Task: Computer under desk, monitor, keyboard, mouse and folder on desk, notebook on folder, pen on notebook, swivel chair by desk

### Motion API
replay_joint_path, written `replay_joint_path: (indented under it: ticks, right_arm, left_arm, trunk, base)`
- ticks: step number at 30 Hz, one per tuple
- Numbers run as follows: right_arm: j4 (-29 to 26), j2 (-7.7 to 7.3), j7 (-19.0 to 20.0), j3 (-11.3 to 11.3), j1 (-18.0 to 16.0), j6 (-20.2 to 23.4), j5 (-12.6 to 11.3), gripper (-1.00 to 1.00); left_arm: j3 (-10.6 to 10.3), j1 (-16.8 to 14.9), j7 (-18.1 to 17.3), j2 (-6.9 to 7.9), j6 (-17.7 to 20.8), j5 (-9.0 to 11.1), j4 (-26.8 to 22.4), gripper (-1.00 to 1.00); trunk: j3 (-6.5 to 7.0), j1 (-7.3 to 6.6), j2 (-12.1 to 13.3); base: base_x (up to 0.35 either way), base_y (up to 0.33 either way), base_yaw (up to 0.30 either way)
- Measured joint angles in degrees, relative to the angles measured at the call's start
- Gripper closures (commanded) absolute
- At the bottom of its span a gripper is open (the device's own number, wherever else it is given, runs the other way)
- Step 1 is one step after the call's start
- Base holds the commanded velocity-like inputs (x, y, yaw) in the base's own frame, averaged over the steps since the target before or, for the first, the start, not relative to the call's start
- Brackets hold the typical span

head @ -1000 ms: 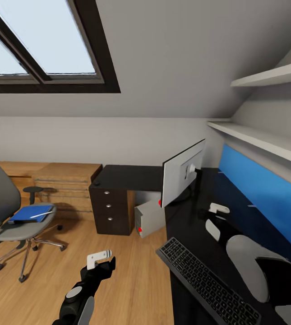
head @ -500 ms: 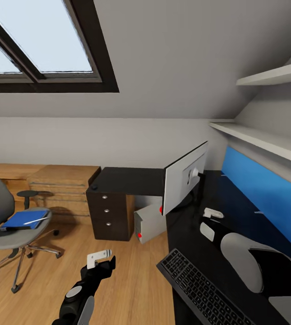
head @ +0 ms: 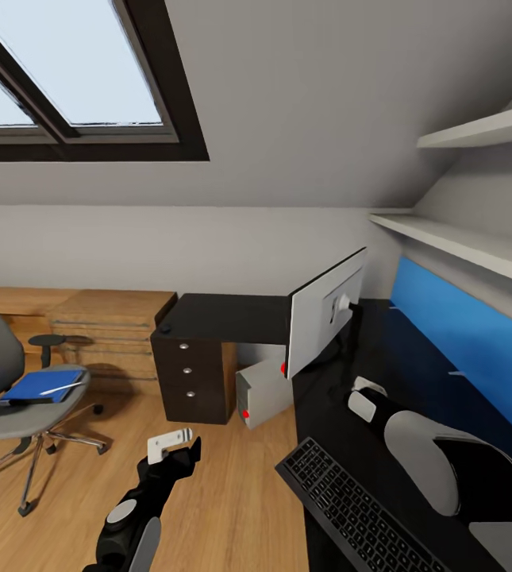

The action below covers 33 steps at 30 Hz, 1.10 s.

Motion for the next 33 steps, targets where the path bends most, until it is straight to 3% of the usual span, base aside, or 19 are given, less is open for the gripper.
replay_joint_path:
  ticks: [22,26,33]
  right_arm:
    - [0.01,0.0,-0.34,-0.05,0.04,0.09,-2.43,-1.0]
    - [0.01,-0.02,-3.9,-0.06,0.04,-0.01,-3.91,-1.0]
    - [0.01,0.22,-5.19,0.0,0.04,0.06,-4.18,-1.0]
  left_arm:
    - [0.01,0.04,0.01,0.02,0.01,0.0,-0.12,-1.0]
    - [0.01,0.04,0.07,0.02,-0.01,0.0,-0.12,-1.0]
    - [0.01,0.05,0.09,0.02,-0.01,0.0,-0.07,-1.0]
  trunk:
    - [-3.96,4.84,-8.84]
    - [-4.69,5.72,-10.45]
    - [-5.95,7.26,-13.26]
  base:
    - [0.0,0.0,0.0]
    - [0.0,0.0,0.0]
    - [0.0,0.0,0.0]
